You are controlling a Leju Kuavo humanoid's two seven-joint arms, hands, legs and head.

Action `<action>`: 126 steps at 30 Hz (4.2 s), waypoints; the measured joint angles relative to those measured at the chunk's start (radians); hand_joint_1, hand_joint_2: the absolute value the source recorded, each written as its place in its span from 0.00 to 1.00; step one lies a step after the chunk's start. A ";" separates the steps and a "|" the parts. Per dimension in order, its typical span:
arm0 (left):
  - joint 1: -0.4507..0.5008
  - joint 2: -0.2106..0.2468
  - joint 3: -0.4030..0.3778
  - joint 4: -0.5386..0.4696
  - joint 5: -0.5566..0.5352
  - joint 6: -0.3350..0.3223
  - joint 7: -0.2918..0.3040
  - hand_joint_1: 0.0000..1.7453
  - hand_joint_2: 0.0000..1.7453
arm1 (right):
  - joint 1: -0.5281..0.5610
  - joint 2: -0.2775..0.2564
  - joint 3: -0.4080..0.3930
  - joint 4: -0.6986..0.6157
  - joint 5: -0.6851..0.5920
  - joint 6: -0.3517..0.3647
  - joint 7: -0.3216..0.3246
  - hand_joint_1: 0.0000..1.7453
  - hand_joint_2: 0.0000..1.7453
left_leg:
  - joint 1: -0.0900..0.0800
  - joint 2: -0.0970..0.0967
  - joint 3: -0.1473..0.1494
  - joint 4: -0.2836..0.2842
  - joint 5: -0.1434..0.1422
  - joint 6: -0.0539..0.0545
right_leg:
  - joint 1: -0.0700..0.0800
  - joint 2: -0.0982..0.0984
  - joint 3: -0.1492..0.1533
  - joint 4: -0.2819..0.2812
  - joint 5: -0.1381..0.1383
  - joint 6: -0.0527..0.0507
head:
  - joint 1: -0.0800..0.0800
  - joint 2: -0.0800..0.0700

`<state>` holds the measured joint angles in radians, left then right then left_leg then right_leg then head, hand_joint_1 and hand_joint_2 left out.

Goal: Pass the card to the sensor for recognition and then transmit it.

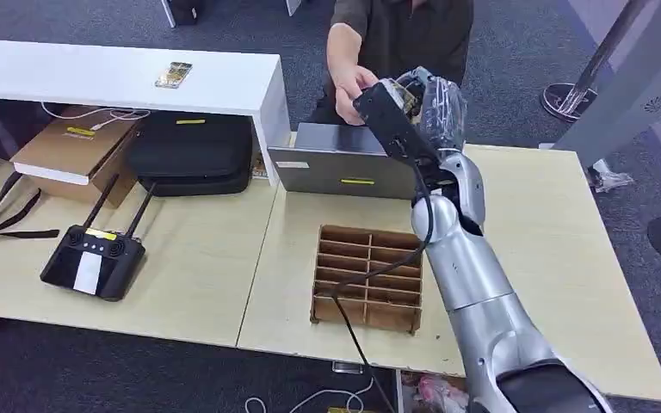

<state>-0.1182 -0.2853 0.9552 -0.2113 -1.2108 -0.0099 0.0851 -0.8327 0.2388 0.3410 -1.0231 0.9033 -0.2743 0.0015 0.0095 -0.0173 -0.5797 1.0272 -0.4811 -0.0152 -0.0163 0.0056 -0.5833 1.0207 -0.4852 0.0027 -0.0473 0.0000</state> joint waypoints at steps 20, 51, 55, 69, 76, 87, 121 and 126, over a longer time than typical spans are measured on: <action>-0.008 -0.006 -0.007 0.000 0.034 0.011 -0.010 0.00 0.00 | 0.001 -0.001 -0.003 0.055 -0.012 -0.009 0.008 0.00 1.00 | 0.000 0.000 0.000 0.000 0.000 0.000 | 0.000 0.000 0.000 0.000 0.000 0.000 | 0.000 0.000; -0.004 -0.003 -0.032 0.000 0.063 0.013 -0.013 0.00 0.00 | 0.120 -0.114 -0.067 -0.092 0.060 0.062 0.032 0.00 1.00 | 0.000 0.000 0.000 0.000 0.000 0.000 | 0.000 0.000 0.000 -0.001 0.000 0.000 | 0.000 0.000; 0.002 0.000 -0.031 0.000 0.085 0.019 -0.025 0.00 0.00 | 0.130 -0.182 -0.086 -0.110 0.051 0.082 0.012 0.00 1.00 | 0.000 0.000 0.000 0.000 0.000 0.000 | 0.000 -0.001 0.000 -0.001 0.000 0.000 | 0.000 0.000; 0.037 0.005 0.016 0.000 0.171 0.040 -0.080 0.00 0.00 | 0.102 -0.510 -0.164 -0.197 -0.047 0.254 0.003 0.00 1.00 | 0.000 -0.001 -0.001 0.001 -0.001 0.001 | 0.000 -0.002 0.000 -0.001 0.001 0.001 | 0.000 0.000; 0.040 0.005 0.037 0.000 0.191 0.039 -0.090 0.00 0.00 | 0.107 -0.635 -0.152 -0.238 -0.053 0.351 0.016 0.00 1.00 | 0.000 -0.001 0.000 0.001 -0.001 0.001 | 0.000 -0.002 0.000 -0.001 0.001 0.001 | -0.001 0.000; 0.044 0.010 0.061 0.000 0.226 0.016 -0.099 0.00 0.00 | 0.609 -0.814 -0.252 -0.637 -0.132 0.366 0.093 0.00 1.00 | 0.000 -0.007 -0.001 0.001 -0.005 0.005 | 0.000 -0.007 0.003 -0.003 -0.004 0.005 | 0.000 0.000; 0.027 0.027 0.108 0.000 0.284 -0.018 -0.084 0.00 0.00 | 1.150 -0.409 0.038 -0.917 0.176 0.156 0.374 0.00 1.00 | 0.000 -0.002 0.002 -0.001 -0.006 0.003 | 0.000 -0.003 0.003 -0.002 -0.007 0.002 | 0.000 0.000; 0.023 0.027 0.107 0.000 0.280 -0.019 -0.084 0.00 0.00 | 1.083 -0.417 0.133 -0.852 0.179 0.153 0.350 0.00 1.00 | 0.000 -0.002 0.002 -0.001 -0.006 0.003 | 0.000 -0.003 0.003 -0.002 -0.007 0.002 | 0.000 0.000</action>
<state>-0.0956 -0.2586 1.0624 -0.2113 -0.9304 -0.0286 0.0008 0.2501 -0.1782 0.4742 -1.8753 1.0819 -0.1217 0.3513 0.0096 -0.0192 -0.5774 1.0266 -0.4872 -0.0124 -0.0161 0.0026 -0.5801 1.0187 -0.4919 0.0043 -0.0477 0.0000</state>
